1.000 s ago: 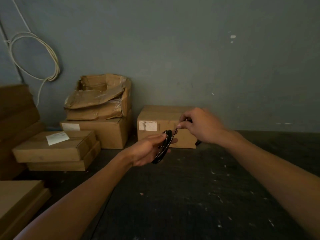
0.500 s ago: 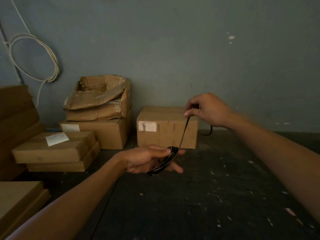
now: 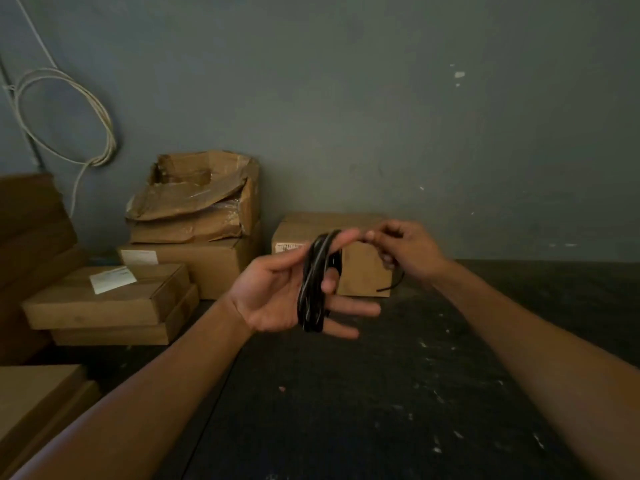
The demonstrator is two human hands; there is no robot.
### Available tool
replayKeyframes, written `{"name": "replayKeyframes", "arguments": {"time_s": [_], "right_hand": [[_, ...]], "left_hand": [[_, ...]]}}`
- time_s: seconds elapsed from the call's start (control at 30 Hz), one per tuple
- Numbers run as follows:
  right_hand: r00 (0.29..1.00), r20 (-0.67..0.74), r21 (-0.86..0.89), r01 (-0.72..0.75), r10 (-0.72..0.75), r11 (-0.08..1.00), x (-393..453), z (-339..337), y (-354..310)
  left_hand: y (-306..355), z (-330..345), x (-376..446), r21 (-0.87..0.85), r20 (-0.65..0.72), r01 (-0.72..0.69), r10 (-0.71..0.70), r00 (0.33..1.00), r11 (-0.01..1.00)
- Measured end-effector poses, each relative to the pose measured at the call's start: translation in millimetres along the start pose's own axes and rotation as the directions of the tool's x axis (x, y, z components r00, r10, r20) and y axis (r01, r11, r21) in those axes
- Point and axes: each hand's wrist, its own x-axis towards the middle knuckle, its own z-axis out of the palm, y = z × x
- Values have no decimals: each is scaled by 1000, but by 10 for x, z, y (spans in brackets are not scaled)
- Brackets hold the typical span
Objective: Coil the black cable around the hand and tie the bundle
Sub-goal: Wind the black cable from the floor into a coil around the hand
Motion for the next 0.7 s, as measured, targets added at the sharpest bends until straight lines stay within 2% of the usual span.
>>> {"name": "replayKeyframes", "arguments": {"time_s": [0.07,0.2,0.4,0.7], "right_hand": [[999,22,33,-27,26,999,-146,183,181],[996,70,26,-66,64,998,-443,559,366],[990,55,-78,-122,127,989,-656,985,385],[955,164,-83,-235,246,968,-766,963,190]], "left_hand": [[71,1,34,-28,-27,-77,76,997,997],[122,-54,69,-62,-175,-198,185,967,978],[150,-159,126,-2,-416,-410,372,830,912],[70,-380,55,181,-642,-386,406,651,905]]}}
